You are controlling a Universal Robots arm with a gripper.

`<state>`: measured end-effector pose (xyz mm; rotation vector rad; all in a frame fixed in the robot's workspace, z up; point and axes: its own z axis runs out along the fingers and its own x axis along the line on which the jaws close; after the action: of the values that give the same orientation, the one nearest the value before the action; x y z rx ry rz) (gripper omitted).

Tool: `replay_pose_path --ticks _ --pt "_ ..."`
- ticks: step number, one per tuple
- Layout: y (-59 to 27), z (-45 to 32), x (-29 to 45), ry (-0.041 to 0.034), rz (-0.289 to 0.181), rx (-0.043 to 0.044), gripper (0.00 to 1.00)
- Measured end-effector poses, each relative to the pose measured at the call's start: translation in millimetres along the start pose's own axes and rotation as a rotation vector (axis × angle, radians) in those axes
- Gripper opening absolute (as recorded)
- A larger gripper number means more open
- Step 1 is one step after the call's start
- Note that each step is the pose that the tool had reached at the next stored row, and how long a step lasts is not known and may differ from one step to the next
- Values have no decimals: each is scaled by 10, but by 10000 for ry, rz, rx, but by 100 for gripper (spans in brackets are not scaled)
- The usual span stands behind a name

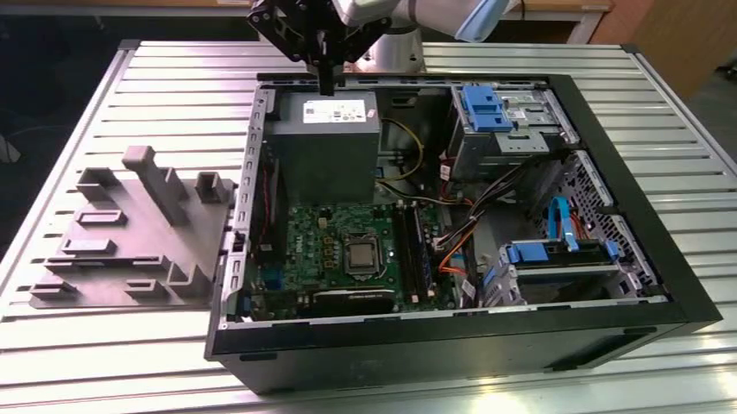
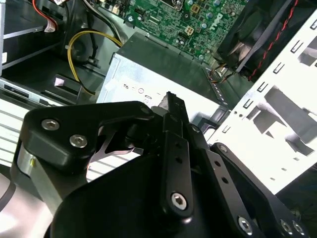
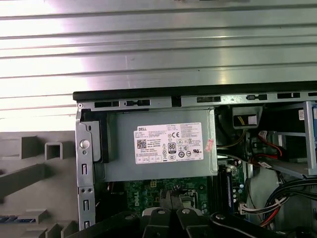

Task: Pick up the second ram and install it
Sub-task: 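Reach for the second ram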

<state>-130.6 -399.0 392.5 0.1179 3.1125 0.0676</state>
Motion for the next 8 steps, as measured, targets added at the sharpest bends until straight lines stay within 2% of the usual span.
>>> replay_pose_path --ticks 8 --pt "-11 13 135 1 0 1 10"
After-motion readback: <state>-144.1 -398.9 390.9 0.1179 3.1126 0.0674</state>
